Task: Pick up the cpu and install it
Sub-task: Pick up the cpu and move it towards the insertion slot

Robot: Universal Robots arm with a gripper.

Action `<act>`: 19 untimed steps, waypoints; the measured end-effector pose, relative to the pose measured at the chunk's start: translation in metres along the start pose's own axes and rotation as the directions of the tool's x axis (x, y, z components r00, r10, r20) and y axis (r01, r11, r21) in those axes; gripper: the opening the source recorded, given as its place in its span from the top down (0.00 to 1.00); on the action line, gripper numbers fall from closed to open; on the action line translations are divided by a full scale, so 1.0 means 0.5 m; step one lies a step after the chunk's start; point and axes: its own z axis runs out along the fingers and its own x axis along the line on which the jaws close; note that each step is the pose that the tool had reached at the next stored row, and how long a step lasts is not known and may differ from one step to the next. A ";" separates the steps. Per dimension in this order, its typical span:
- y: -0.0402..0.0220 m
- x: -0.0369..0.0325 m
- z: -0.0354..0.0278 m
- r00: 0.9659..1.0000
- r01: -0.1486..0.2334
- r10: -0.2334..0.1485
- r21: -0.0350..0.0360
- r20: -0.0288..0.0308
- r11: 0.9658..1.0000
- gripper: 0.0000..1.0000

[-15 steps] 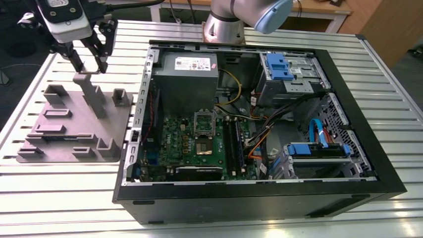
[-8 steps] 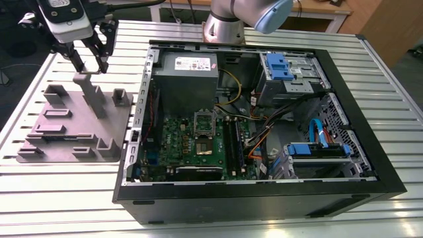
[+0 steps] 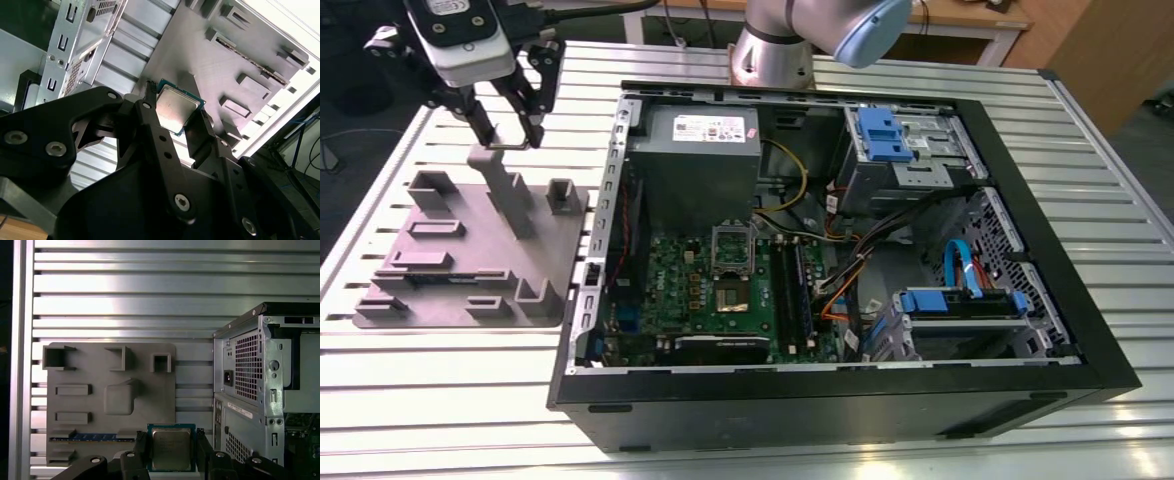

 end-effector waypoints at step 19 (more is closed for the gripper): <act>-0.004 -0.025 0.000 1.000 0.000 0.000 0.000 0.000 1.000 0.53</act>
